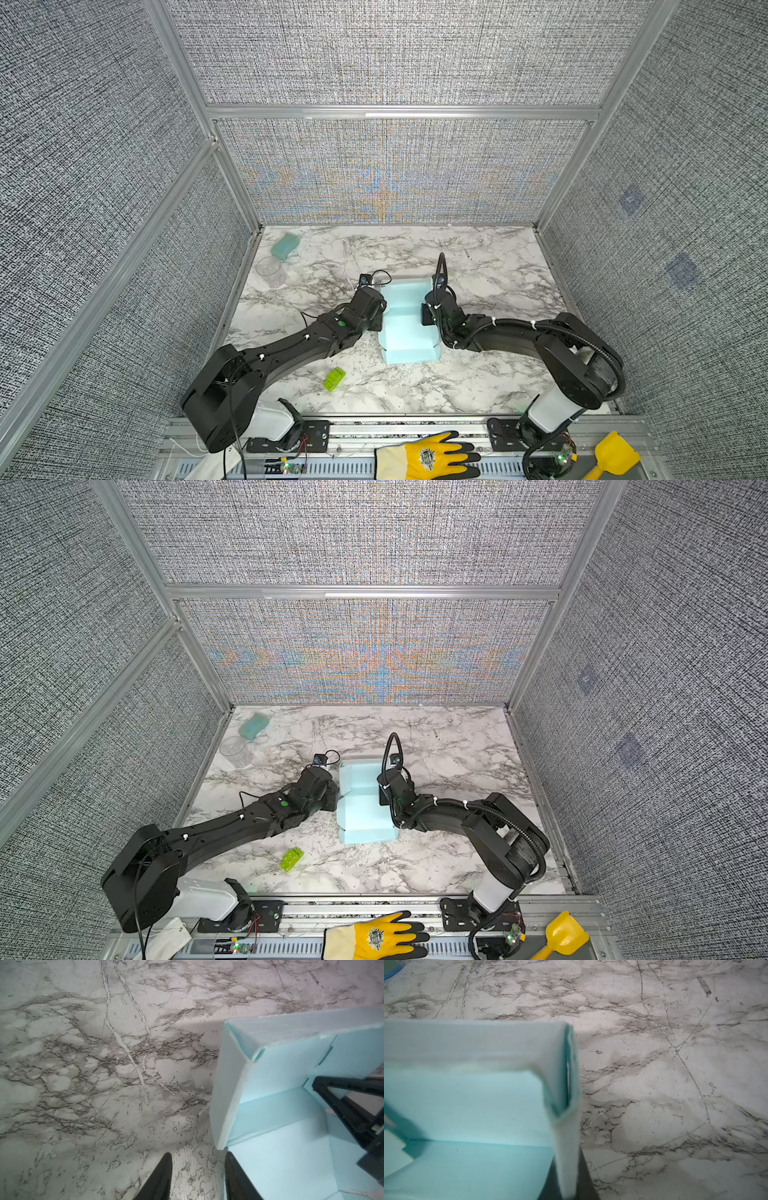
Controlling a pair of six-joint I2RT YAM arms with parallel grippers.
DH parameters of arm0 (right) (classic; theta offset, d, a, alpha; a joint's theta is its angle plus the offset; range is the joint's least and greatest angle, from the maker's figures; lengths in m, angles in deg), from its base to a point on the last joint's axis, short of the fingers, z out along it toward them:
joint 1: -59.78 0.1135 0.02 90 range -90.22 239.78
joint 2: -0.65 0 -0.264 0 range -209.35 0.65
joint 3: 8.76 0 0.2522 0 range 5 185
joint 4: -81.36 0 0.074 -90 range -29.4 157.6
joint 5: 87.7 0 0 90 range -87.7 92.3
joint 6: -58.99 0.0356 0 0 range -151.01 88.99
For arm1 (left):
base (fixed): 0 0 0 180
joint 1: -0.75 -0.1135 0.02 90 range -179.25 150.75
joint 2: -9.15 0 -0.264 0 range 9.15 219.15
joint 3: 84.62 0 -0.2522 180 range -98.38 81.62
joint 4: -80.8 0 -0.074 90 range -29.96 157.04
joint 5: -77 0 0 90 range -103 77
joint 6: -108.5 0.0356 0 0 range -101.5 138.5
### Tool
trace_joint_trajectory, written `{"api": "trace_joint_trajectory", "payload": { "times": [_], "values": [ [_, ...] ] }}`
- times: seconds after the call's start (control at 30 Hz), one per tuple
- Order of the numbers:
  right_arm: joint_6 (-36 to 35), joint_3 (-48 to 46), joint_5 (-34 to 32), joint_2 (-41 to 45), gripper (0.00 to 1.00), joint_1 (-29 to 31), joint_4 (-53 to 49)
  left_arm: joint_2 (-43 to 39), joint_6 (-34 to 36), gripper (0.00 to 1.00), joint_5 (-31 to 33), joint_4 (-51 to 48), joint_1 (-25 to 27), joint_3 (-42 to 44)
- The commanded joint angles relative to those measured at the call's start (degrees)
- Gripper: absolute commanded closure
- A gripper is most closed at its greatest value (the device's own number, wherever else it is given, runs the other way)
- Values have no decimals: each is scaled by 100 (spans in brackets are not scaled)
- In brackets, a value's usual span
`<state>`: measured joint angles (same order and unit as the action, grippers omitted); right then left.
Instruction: Fold the paper box
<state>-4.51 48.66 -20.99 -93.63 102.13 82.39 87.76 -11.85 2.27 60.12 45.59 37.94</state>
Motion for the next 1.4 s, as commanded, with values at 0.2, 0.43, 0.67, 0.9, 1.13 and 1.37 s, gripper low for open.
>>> {"api": "trace_joint_trajectory", "payload": {
  "times": [0.2, 0.43, 0.67, 0.9, 1.13, 1.37],
  "values": [
    [-13, -103, -95, 101, 100, 19, 174, -37, 152, 58, -616, 789, -25, 49],
    [-50, -121, -52, 171, 100, 37, 244, 419, 190, 64, -838, 920, -54, -87],
    [-83, -130, -17, 229, 100, 81, 257, 653, 275, 72, -832, 1079, -115, -165],
    [-140, -121, -52, 278, 100, 150, 270, 861, 413, 75, -748, 1099, -142, -315],
    [-185, -121, -53, 327, 100, 177, 238, 1024, 451, 68, -659, 1158, -160, -382],
    [-207, -131, -44, 397, 100, 194, 225, 1051, 488, 70, -631, 1219, -193, -345]
  ]
}}
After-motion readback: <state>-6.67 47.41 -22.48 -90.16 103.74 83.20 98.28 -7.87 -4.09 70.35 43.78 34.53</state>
